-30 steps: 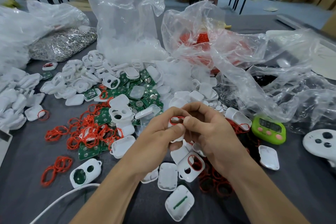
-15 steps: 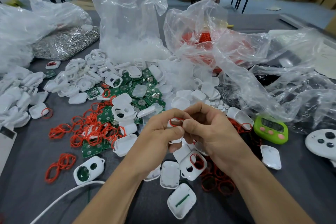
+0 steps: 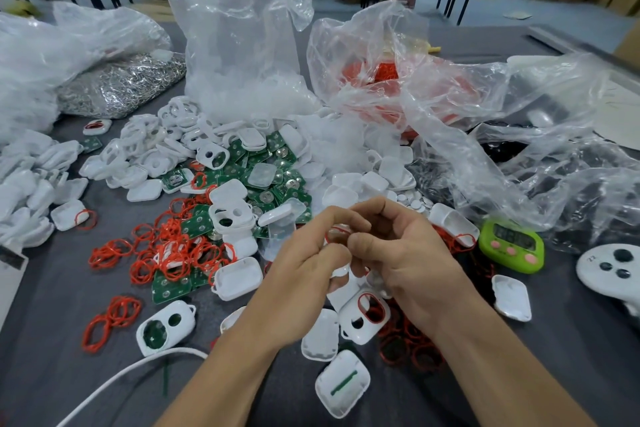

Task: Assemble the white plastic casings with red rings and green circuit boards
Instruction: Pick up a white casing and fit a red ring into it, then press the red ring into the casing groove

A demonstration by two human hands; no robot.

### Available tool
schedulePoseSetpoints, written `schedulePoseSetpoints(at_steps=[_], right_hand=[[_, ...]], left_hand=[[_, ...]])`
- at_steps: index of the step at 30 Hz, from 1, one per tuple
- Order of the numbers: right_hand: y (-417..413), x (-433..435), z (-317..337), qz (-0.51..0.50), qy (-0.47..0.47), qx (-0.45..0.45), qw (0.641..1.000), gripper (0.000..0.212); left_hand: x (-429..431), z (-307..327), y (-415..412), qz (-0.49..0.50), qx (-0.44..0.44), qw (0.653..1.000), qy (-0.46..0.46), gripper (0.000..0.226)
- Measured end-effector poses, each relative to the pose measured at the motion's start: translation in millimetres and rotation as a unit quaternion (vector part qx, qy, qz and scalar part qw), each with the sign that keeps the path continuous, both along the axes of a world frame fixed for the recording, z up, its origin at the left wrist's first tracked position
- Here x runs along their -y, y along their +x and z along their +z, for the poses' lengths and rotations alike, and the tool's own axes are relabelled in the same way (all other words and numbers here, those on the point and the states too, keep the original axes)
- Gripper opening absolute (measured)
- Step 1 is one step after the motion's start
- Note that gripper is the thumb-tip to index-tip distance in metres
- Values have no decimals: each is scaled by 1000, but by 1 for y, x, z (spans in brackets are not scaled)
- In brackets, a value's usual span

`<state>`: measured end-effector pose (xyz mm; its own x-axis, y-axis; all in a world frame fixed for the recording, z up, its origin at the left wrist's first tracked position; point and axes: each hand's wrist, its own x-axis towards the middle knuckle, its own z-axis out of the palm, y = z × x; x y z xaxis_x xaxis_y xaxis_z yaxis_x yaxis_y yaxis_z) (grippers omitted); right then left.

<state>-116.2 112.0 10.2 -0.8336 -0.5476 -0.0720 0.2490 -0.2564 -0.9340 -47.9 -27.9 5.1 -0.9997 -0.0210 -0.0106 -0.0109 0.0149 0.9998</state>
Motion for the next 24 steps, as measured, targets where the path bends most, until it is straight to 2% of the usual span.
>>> schedulePoseSetpoints(at_steps=[4,6,9,12,13,15,17,18,20,22,24], right_hand=[[-4,0,2,-19,2,26,999,23],[-4,1,0,-66,74,-24,995,17],[3,7,-3,-91,157,-136,974,9],[11,15,-8,-94,224,-251,937,7],[12,17,-9,-96,234,-262,931,8],[10,18,-8,-93,198,-202,955,23],[6,16,-2,-66,114,-101,986,23],[4,15,0,-64,92,-72,991,23],[-1,10,3,-80,104,-57,990,26],[-3,7,3,-80,127,-67,986,21],[-2,6,1,-83,143,-83,983,17]], left_hand=[[-4,2,-2,68,-40,997,-23,34],[-5,-1,-4,137,-52,986,-80,28],[-7,-5,-4,206,-83,949,-222,31],[-9,-6,1,242,-102,904,-337,60],[-9,-6,0,236,-98,903,-345,70],[-7,-4,-2,202,-72,932,-293,78],[-4,-1,-4,188,-52,962,-192,69],[-2,1,-5,195,-49,970,-134,62],[2,3,-7,215,-43,975,-42,44],[6,5,-9,213,-22,977,-12,25],[7,6,-9,180,-10,983,15,17]])
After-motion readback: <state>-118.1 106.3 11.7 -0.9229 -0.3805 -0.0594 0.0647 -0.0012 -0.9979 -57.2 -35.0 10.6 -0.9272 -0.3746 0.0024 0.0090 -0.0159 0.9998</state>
